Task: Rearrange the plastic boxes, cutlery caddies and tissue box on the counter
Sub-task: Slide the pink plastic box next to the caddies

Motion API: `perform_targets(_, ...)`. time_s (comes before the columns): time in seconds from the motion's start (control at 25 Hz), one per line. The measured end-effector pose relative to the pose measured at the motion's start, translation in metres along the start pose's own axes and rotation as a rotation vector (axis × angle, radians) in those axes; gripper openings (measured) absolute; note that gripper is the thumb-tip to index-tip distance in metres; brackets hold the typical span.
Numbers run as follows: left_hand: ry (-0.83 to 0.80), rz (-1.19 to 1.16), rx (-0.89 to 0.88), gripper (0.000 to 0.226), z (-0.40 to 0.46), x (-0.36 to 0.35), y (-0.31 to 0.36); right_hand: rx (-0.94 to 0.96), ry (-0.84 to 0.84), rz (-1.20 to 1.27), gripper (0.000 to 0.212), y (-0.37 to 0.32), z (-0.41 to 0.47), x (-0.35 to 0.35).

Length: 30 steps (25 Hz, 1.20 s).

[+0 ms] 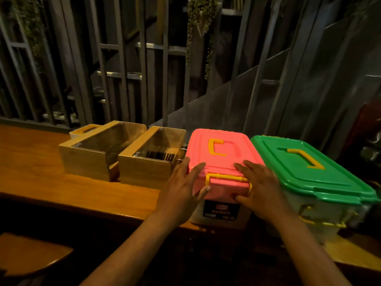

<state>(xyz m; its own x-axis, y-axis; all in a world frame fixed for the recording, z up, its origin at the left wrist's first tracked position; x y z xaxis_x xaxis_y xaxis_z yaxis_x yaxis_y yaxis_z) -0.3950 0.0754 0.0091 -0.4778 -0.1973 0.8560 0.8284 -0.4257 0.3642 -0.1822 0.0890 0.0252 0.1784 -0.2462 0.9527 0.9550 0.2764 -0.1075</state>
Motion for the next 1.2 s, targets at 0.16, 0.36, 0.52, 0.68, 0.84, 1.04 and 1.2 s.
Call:
perform_targets(0.16,0.042,0.034,-0.01,0.063,0.007,-0.002,-0.006,0.007,0.097,0.008,0.09,0.001,0.009,-0.002)
perform_targets(0.36,0.065,0.057,0.002,0.057,0.03,-0.006,-0.019,0.012,0.104,0.023,0.087,0.002,0.032,-0.006)
perform_targets(0.52,0.034,0.08,0.006,0.055,0.055,-0.007,-0.035,-0.017,0.09,0.008,0.083,0.0,0.056,-0.011)
perform_targets(0.68,-0.009,0.049,0.007,0.055,0.078,-0.006,-0.051,-0.046,0.09,-0.01,0.081,0.0,0.079,-0.017)
perform_targets(0.84,-0.049,0.055,0.022,0.056,0.098,-0.007,-0.063,-0.076,0.088,-0.017,0.08,0.003,0.098,-0.023)
perform_targets(1.04,-0.028,0.043,0.015,0.055,0.111,-0.012,-0.072,-0.083,0.091,0.0,0.079,0.006,0.114,-0.029)
perform_targets(1.2,-0.023,0.04,-0.009,0.056,0.118,-0.016,-0.077,-0.101,0.081,-0.008,0.08,0.008,0.12,-0.031)
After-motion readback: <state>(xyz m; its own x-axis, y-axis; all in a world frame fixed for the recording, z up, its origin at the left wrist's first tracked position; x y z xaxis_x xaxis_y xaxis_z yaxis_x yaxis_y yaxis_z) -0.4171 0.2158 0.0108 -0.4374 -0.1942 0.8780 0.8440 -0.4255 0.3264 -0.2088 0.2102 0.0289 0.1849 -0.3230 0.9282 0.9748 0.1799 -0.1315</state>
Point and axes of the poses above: each hand's wrist, its own z-axis towards the middle knuckle, its own x-axis out of the back of the hand, y = z × x, the point moved 7 cm from there along z, towards the middle knuckle, and after that the axes turned 11 degrees about -y, right-handed, at the moved point
